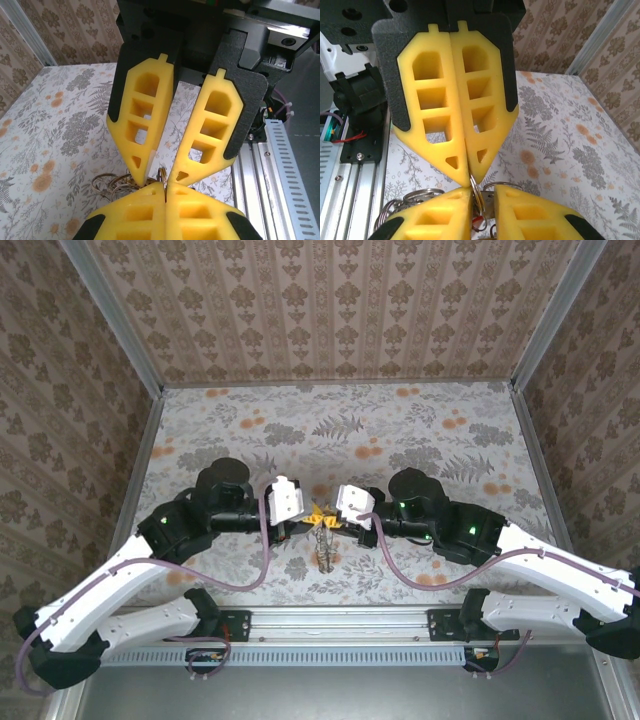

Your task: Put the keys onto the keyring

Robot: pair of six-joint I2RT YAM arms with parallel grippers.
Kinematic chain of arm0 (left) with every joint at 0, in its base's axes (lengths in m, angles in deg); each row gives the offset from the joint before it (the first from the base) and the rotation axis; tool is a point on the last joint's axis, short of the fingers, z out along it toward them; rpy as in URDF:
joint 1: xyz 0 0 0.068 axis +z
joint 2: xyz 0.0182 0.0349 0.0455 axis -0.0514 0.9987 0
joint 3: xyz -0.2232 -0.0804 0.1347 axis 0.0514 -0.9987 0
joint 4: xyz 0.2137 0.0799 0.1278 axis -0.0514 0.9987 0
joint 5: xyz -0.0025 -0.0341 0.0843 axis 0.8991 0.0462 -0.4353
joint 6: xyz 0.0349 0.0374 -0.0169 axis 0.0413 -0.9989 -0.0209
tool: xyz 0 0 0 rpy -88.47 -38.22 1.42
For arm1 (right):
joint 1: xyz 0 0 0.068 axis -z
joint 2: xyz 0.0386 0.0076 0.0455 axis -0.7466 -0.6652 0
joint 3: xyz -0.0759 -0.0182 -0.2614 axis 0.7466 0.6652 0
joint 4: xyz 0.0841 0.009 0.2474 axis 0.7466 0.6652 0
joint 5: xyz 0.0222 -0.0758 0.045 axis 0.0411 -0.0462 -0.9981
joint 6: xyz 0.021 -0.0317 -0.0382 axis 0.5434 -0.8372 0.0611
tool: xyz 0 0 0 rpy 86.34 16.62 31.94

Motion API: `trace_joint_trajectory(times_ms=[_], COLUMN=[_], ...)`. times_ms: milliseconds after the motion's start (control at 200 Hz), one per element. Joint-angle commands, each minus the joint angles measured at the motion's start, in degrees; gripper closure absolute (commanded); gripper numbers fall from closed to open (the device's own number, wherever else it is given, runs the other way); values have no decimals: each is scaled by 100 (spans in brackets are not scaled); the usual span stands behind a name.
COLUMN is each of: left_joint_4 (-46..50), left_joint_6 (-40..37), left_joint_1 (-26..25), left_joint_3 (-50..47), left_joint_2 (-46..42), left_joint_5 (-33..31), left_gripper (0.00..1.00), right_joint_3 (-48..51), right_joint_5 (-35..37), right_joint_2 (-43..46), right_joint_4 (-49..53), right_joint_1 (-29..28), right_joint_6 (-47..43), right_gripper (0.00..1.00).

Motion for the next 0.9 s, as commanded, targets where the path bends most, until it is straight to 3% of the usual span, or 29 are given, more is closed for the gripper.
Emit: trace_joint_trajectory(times_ms=[0,360,565,790,895], left_joint_4=[-824,-1882,-2013,-2000,-2000], left_joint_6=[293,924,1039,1057,1066], left_joint_1=[49,299,341,364,364], left_joint_3=[-129,-641,-652,-655,-654], left_joint_2=[-228,-462,-467,-492,-511], left_joint_5=[495,805,1113,1139,1169], left_gripper=[100,100,100,100,100], right_joint_3=[88,277,471,522,549], right_joint_5=[-166,-623,-732,-816,-766], right_joint_2=[-62,108,294,376,415], right_joint_4=[-328,-526,-638,-611,-633], right_joint_1=[-30,-35,-31,-30,-21], right_joint_6=[115,-58,-137,-131,-114], right_gripper=[78,79,83,77,81])
